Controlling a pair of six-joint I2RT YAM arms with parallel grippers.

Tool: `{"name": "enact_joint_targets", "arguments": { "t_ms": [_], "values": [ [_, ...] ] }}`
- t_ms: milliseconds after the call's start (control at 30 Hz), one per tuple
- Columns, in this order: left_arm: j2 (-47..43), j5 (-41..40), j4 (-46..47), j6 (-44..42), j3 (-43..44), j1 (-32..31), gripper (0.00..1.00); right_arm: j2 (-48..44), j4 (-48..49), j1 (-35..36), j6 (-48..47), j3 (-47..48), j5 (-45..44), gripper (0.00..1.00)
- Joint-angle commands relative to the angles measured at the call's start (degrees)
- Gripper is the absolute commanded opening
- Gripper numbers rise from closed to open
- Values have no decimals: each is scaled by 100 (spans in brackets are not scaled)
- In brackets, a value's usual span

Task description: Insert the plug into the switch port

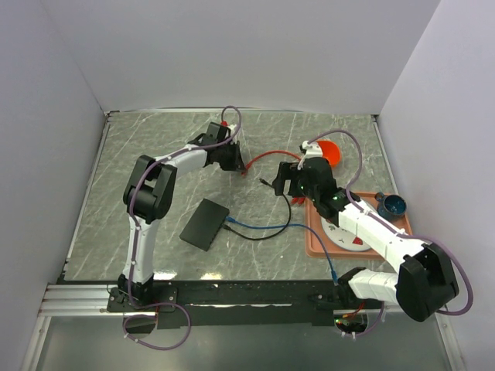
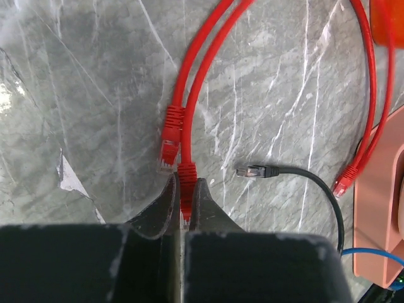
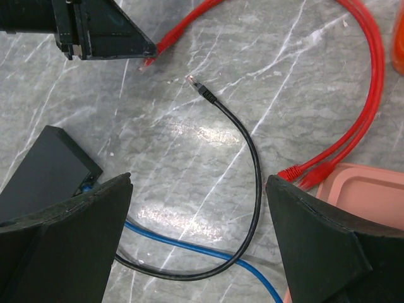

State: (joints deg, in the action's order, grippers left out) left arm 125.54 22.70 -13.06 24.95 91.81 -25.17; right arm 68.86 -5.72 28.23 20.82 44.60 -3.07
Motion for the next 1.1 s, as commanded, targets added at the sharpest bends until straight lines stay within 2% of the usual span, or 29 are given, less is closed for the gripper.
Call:
{"name": "enact_joint_targets", "arguments": {
  "t_ms": [0, 167, 233, 400, 500, 767, 933, 1067],
  "values": [
    [-424, 130, 199, 115, -93, 91, 1, -303, 71, -54, 10, -21, 35, 95],
    [-1092, 322, 172, 107, -224, 144, 1, -610, 105, -54, -148, -100, 184, 95],
    [-1347, 629, 155, 142, -330, 144, 1, -821, 202, -54, -332, -223, 281, 95],
    [-1935, 1043, 129, 238, -1050, 74, 1, -1409, 806, -46, -1086, -548, 1044, 96],
    [-2146, 1219, -195, 72, -1341, -32, 1, -1568, 976, -54, -1630, -654, 1834, 98],
    [-2516, 1544, -935, -341, -1613, -558, 1, -1288, 598, 209, -2512, -127, 2565, 99],
    [-2911, 1896, -1163, -456, -1763, -682, 1, -1068, 598, 534, -2732, -153, 2505, 99],
    [-3096, 1844, -1375, -570, -1736, -726, 1, -910, 642, 772, -2881, -136, 2592, 99]
  ]
}}
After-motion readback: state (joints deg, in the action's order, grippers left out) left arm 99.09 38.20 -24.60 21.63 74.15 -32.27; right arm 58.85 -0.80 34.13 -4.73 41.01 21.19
